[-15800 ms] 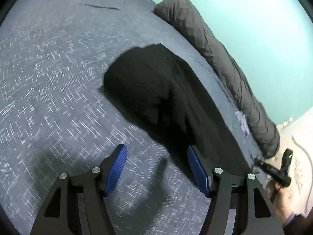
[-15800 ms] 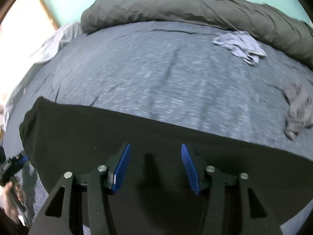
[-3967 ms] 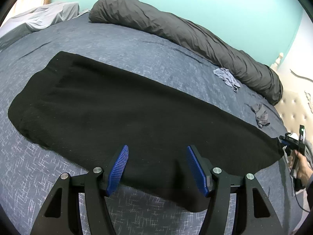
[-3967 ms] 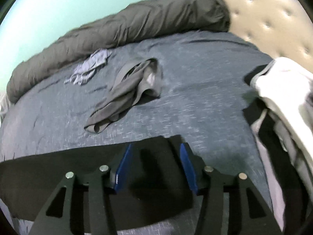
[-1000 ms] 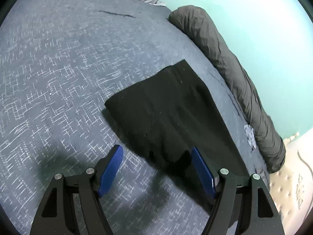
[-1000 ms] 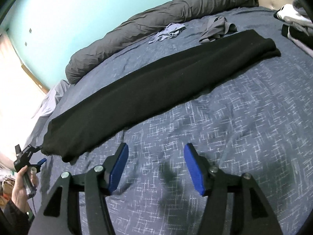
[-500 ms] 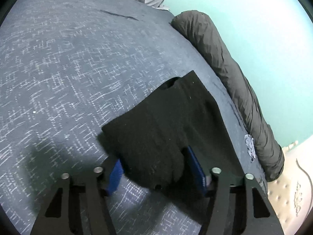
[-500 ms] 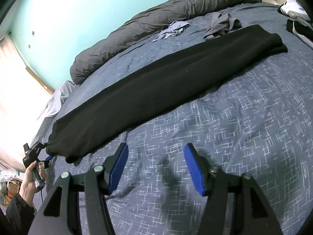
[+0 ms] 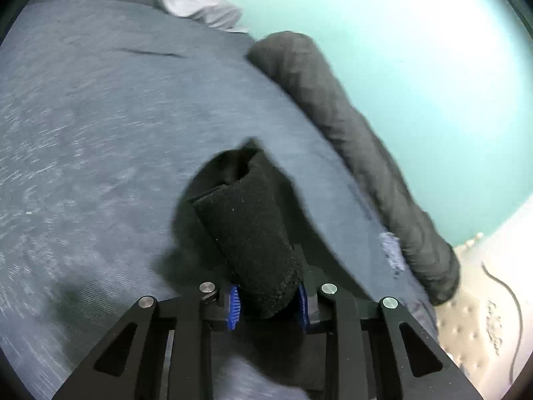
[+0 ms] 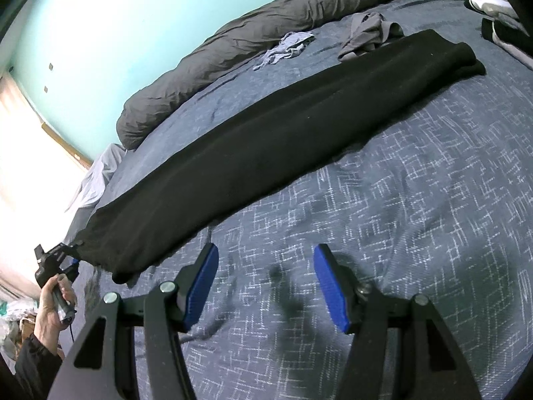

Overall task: Fold clothes
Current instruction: 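Lift the grasped fleece end with the left tool and fold it over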

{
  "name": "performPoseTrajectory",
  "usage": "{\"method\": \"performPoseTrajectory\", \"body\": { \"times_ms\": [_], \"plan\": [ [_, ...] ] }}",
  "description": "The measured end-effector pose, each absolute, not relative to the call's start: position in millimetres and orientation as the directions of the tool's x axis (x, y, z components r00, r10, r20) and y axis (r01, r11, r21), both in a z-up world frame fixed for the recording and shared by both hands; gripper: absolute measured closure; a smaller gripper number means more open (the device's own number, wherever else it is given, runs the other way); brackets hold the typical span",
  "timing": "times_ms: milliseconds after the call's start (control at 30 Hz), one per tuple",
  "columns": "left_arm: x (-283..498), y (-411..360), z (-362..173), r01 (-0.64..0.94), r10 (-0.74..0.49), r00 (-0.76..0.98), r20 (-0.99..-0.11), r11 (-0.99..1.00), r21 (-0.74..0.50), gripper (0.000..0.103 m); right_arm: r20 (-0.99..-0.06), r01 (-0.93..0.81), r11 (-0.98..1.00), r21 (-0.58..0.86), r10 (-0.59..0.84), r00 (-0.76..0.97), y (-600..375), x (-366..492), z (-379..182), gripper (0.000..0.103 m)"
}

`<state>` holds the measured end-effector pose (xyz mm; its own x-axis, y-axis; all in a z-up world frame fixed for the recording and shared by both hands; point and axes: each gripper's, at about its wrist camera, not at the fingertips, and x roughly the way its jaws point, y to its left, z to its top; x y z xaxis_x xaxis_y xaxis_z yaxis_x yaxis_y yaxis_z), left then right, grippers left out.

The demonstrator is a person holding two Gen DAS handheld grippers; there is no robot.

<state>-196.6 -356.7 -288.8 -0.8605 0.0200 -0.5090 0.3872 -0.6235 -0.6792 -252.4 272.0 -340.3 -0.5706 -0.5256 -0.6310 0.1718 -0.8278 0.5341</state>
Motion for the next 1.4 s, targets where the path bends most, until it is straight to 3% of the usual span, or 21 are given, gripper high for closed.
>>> {"method": "performPoseTrajectory", "body": {
  "times_ms": [167, 633, 1033, 1400],
  "plan": [
    [-201, -311, -253, 0.314, 0.06, -0.877, -0.476, -0.678, -0.664, 0.077, -0.624, 0.149, -0.823, 0.548, -0.52, -0.583, 285, -254, -337, 0.042],
    [-279, -164, -165, 0.134, 0.188, -0.85, -0.493, -0.827, -0.547, 0.08, -0.57, 0.071, -0.777, 0.626, -0.517, -0.638, 348, -256, -322, 0.039],
    [-328, -19, -145, 0.015, 0.284, -0.805, -0.52, -0.867, -0.497, 0.08, -0.525, 0.004, -0.722, 0.692, -0.507, -0.684, 409, -251, -321, 0.037],
    [-356, 94, -175, -0.062, 0.342, -0.732, -0.589, -0.894, -0.443, 0.081, -0.533, -0.061, -0.697, 0.715, -0.486, -0.693, 444, -252, -325, 0.035]
  ]
}}
